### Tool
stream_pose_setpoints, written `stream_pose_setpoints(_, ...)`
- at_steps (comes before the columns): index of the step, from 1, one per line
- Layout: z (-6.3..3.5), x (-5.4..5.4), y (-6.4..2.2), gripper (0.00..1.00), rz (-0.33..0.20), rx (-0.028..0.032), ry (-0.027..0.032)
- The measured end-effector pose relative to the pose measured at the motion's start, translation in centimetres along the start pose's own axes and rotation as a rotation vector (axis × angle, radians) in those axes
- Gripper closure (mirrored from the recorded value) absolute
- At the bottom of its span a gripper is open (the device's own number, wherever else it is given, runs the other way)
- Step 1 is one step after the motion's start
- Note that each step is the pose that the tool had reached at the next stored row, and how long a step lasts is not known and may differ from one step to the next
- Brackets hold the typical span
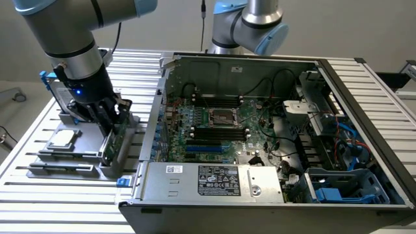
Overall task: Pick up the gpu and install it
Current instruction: 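Pick up the gpu and move the gpu toward the slot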
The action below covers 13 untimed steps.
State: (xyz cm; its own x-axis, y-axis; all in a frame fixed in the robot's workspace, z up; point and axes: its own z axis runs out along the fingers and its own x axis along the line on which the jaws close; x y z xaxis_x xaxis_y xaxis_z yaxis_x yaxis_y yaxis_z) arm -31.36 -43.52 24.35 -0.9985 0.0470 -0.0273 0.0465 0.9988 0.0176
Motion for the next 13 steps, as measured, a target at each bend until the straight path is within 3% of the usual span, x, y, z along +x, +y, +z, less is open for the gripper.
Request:
stream_pose_setpoints(6, -1.74, 0.0, 0.03, 0.74, 0.000, 0.0007, 0.0091)
stream_pose_setpoints(13, -4.79, -0.1, 0.08, 0.74, 0.000, 0.0008, 0.0130)
